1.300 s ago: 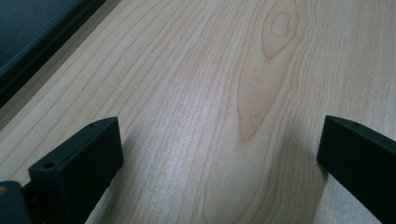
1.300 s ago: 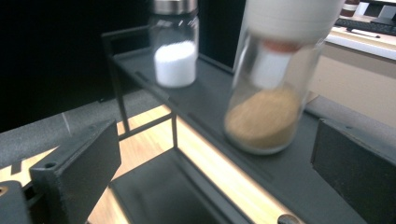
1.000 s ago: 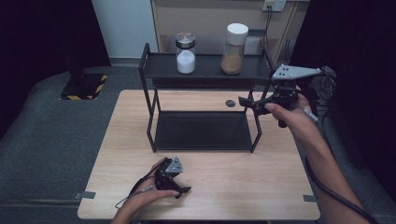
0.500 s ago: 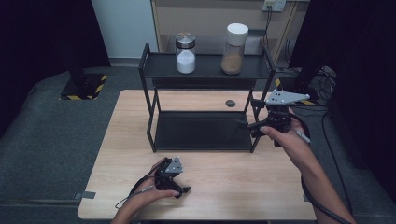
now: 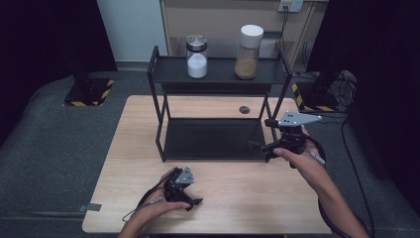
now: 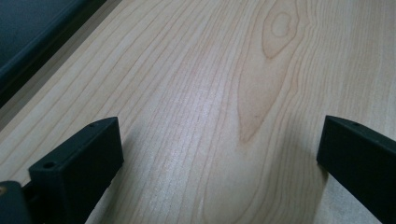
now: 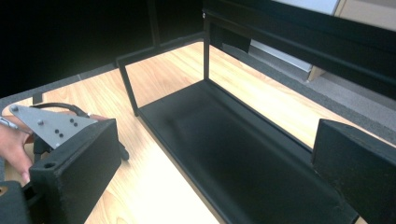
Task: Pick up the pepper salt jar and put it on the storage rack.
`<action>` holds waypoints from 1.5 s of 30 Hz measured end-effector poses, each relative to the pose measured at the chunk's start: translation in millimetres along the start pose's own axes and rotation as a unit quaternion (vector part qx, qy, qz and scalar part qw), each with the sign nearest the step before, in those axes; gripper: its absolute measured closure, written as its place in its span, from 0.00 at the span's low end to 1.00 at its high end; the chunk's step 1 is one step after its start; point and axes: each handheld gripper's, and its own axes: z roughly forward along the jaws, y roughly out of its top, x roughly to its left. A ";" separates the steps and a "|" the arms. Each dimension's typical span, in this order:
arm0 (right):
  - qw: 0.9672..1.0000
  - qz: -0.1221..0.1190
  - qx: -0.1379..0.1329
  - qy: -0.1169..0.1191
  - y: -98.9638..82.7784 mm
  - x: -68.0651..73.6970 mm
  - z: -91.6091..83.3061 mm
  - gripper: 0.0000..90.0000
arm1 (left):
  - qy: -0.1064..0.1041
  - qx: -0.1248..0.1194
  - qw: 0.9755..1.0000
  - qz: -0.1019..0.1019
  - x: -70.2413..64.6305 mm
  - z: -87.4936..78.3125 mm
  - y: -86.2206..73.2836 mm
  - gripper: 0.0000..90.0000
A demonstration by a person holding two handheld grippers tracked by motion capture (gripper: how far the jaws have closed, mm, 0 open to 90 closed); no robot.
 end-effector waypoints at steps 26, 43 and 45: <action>0.999 0.028 0.028 -0.004 -69.4 5.4 7.4 0.03 | 0.000 0.000 1.000 0.000 -0.1 0.1 -0.1 0.00; 0.997 0.049 0.060 -0.004 -103.0 12.2 25.5 0.04 | 0.000 0.000 1.000 0.000 -0.1 0.1 -0.1 0.00; 0.997 0.047 0.065 -0.005 -105.6 13.3 27.5 0.04 | 0.000 0.000 1.000 0.000 0.0 0.0 0.0 0.00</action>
